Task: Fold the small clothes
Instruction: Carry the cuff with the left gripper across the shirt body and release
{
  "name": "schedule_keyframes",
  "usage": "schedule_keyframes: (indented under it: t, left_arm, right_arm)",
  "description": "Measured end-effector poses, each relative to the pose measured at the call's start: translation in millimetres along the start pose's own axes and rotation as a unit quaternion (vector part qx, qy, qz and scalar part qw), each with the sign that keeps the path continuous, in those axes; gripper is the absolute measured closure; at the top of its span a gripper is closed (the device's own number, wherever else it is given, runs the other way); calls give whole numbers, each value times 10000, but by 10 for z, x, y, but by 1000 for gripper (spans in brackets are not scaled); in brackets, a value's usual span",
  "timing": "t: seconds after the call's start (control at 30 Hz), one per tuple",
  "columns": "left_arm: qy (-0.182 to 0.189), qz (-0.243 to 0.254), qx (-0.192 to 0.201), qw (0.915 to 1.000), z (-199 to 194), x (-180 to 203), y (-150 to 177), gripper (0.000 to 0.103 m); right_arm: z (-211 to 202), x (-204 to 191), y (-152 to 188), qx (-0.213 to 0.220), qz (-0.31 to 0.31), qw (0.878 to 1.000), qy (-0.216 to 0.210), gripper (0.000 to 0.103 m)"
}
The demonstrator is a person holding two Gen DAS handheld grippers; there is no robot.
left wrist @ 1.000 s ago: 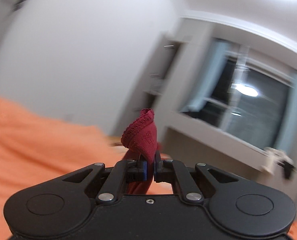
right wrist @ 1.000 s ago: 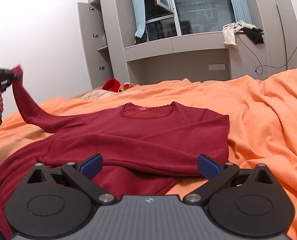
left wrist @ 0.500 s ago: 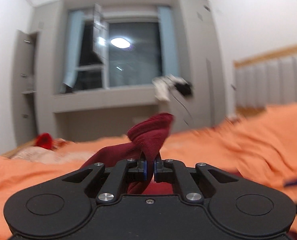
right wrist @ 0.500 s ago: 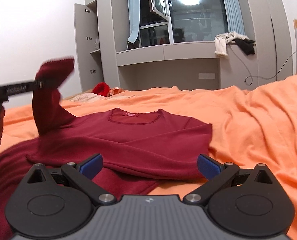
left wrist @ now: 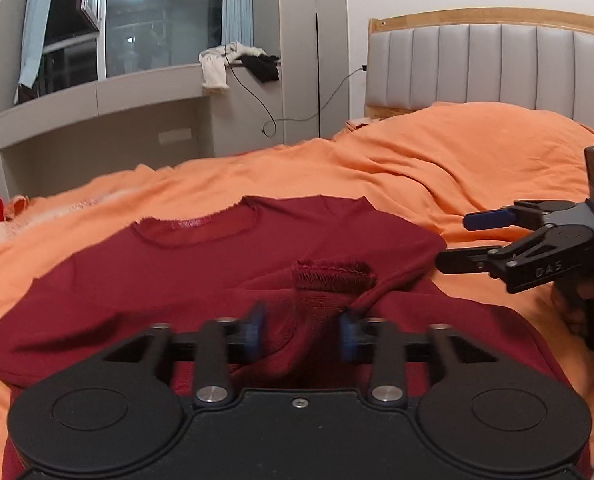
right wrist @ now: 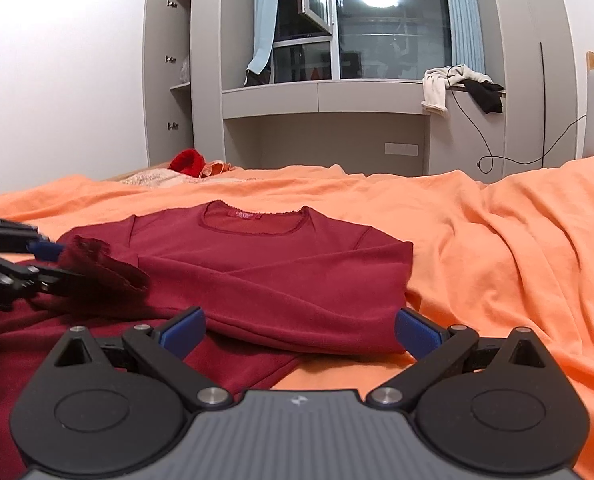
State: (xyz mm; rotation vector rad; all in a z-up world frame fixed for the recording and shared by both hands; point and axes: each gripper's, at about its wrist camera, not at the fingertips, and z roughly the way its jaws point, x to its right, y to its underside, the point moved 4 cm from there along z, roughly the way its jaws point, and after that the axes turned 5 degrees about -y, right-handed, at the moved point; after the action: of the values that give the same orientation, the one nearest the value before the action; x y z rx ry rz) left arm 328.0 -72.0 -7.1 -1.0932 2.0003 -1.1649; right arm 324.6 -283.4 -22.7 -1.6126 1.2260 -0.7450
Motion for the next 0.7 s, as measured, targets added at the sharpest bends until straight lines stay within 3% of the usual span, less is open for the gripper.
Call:
schedule_keyframes:
  t: [0.03, 0.17, 0.3, 0.37, 0.47, 0.57, 0.7]
  left_arm:
    - [21, -58, -5, 10000, -24, -29, -26, 38]
    - [3, -313, 137, 9994, -208, -231, -221, 25]
    - [-633, -760, 368, 9944, -394, -713, -336, 17]
    - [-1137, -1051, 367, 9873, -418, -1020, -346, 17]
    - [-2215, -1514, 184, 9632, -380, -1533, -283, 17]
    - [-2987, -2307, 42, 9260, -345, -2050, -103, 17]
    - [-2844, -3592, -253, 8885, -254, -2554, 178, 19]
  right_arm:
    - [12, -9, 6, -22, -33, 10000, 3, 0]
    - [25, -23, 20, -35, -121, 9999, 12, 0]
    - [22, -29, 8, 10, -135, 9999, 33, 0]
    - [25, -48, -22, 67, -122, 9999, 13, 0]
    - [49, -143, -97, 173, -244, 9996, -21, 0]
    - [104, -295, -181, 267, -516, 9983, -68, 0]
    - [223, -523, -240, 303, -1020, 9941, -210, 0]
